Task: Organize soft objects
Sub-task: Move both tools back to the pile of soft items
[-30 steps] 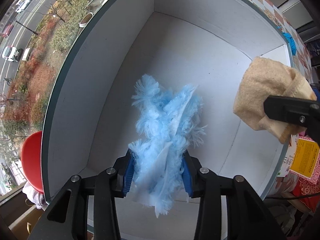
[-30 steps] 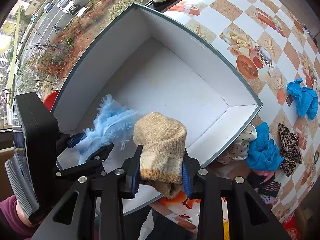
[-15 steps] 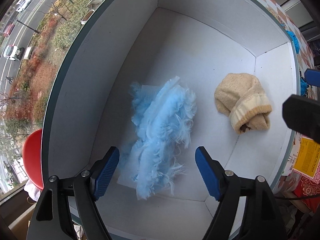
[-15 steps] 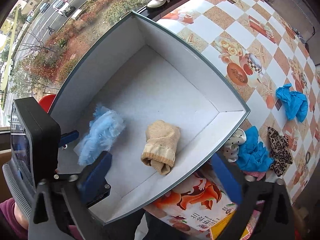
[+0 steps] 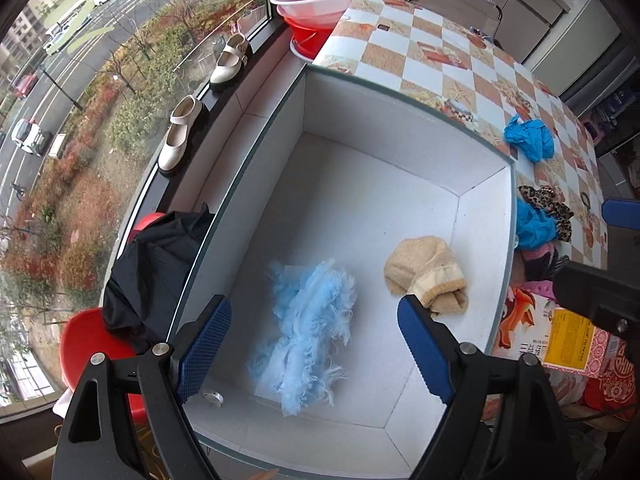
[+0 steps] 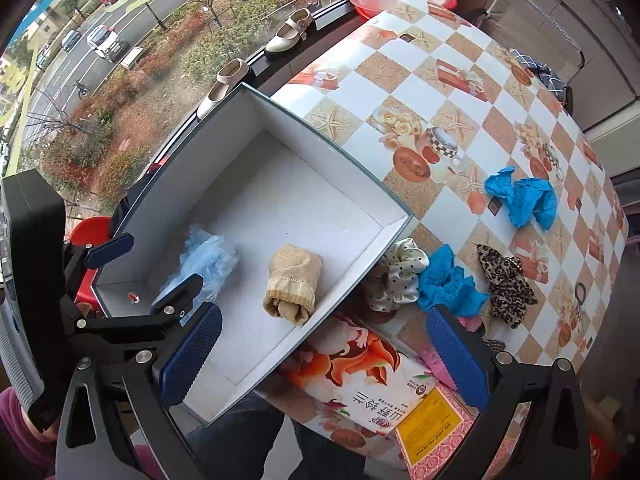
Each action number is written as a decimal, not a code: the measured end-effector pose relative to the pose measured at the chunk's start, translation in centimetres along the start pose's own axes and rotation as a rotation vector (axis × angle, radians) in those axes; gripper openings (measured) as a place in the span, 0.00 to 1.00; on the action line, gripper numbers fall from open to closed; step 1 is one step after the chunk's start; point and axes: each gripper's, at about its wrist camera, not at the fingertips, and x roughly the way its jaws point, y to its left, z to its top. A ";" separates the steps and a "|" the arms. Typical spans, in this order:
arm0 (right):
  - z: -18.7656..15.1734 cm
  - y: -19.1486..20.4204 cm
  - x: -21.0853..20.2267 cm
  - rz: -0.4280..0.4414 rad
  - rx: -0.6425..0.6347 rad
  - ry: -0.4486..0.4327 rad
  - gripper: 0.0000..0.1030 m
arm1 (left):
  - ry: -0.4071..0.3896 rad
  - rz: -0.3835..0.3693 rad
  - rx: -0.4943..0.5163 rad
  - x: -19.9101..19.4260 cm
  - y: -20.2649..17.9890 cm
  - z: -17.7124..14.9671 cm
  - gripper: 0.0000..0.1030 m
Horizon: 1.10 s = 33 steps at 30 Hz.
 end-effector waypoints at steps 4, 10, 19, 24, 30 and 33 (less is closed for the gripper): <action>-1.1 -1.4 -1.8 -0.016 0.042 -0.026 1.00 | -0.022 -0.005 0.041 -0.5 -0.2 0.7 0.85; -3.0 -6.7 -4.7 0.065 0.184 -0.066 1.00 | -0.014 -0.039 0.115 -1.8 -3.8 1.8 0.85; -7.5 -20.7 -4.1 0.071 0.433 -0.046 1.00 | -0.002 -0.045 0.201 -3.5 -10.6 5.6 0.85; -8.7 -25.7 0.1 0.070 0.483 0.024 1.00 | 0.016 -0.017 0.264 -2.2 -15.7 8.8 0.85; -6.9 -27.7 6.8 0.100 0.459 0.079 1.00 | 0.050 0.008 0.307 1.3 -20.9 12.9 0.85; -5.1 -28.1 10.0 0.110 0.442 0.080 1.00 | 0.064 0.021 0.307 3.2 -22.7 15.0 0.85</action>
